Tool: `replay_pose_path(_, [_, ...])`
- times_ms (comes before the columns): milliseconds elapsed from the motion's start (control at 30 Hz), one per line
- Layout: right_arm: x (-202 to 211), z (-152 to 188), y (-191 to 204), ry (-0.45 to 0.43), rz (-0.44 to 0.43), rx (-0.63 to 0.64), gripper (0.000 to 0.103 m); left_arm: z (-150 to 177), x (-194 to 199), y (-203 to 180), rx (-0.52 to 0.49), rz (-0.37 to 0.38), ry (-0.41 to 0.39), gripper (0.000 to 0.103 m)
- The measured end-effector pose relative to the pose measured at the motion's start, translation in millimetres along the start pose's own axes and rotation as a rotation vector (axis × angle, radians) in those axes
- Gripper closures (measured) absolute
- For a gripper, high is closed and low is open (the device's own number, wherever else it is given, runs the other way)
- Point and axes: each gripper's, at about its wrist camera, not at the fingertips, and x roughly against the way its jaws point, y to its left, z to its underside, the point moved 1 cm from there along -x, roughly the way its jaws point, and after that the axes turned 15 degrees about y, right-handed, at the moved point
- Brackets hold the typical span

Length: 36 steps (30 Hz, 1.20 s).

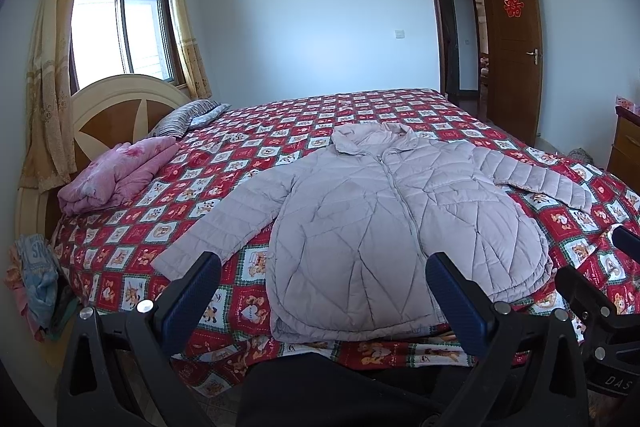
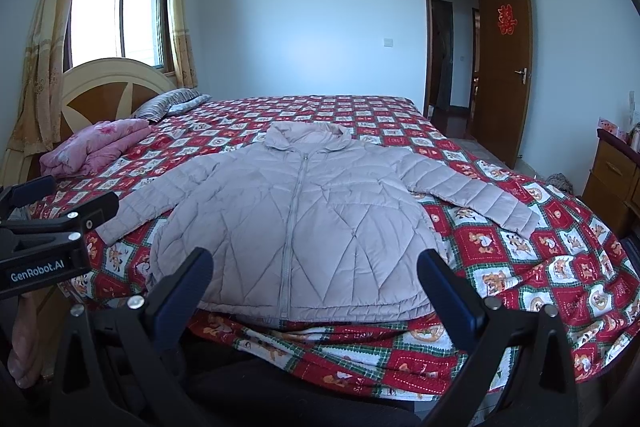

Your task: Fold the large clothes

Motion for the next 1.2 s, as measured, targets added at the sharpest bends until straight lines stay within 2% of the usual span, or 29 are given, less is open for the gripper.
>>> replay_pose_path(1200, [-1.2, -0.4, 0.1, 0.004, -0.001, -0.001, 0.0, 1.4, -2.7, 5.6, 0.006, 0.001, 0.005, 0.001])
